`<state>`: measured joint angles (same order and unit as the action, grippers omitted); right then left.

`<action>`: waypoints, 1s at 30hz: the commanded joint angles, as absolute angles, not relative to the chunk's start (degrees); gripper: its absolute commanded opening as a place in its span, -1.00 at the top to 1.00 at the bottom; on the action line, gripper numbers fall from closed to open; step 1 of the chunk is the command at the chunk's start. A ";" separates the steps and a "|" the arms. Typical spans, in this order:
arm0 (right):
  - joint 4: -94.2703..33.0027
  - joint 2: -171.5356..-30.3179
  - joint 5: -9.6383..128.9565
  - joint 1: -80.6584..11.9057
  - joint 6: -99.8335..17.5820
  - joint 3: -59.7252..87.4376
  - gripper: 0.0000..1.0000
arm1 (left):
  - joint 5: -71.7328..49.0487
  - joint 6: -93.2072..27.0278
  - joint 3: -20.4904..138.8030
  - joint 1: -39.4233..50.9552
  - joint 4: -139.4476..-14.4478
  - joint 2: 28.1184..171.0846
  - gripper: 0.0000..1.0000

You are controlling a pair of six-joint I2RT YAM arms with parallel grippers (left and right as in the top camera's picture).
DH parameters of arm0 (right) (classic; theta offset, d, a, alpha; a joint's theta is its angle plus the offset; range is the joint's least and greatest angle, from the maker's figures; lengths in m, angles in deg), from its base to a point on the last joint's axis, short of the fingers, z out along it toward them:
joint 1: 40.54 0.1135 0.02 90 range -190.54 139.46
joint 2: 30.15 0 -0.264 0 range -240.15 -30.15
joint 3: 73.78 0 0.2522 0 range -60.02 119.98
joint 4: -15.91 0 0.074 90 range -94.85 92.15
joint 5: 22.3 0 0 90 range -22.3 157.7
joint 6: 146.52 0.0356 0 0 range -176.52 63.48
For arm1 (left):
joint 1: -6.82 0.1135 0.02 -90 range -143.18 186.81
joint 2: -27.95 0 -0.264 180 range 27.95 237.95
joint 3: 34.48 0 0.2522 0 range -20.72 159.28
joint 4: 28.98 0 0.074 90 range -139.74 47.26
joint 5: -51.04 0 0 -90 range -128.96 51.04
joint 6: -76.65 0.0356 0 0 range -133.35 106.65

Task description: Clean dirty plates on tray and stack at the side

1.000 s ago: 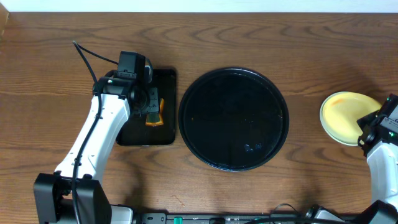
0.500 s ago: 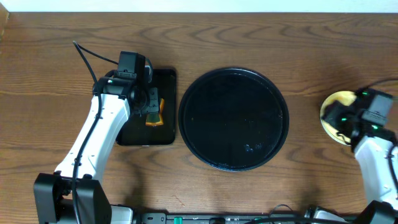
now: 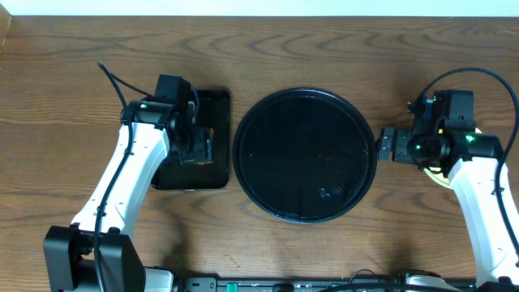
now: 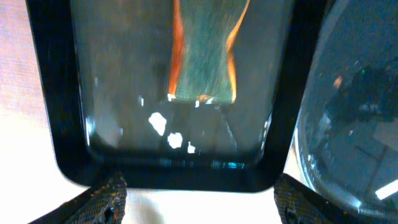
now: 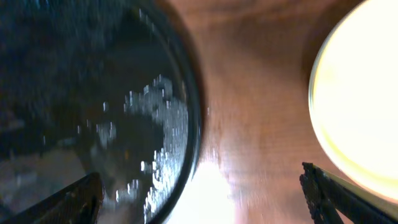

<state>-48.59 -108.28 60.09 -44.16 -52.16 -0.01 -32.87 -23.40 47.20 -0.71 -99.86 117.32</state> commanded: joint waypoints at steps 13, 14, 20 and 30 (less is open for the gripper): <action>-52.94 -101.40 57.77 -43.06 -54.48 -2.00 -0.99 | -33.85 -25.87 45.93 0.64 -106.29 99.07 -0.55; -52.28 -99.89 57.79 -43.06 -54.48 -3.05 -0.98 | -33.96 -25.89 45.26 0.64 -105.77 97.06 -0.56; -48.04 -85.40 58.27 -43.06 -54.24 -11.71 -0.99 | -34.25 -24.47 36.73 0.64 -101.31 80.62 -0.56; -47.41 -67.37 59.32 -43.11 -54.02 -15.86 -0.98 | -34.23 -24.58 26.52 0.64 -97.90 56.27 -0.56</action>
<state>-47.43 -68.87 58.73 -43.39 -53.61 -15.29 -33.33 -25.12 27.51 0.40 -98.23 59.02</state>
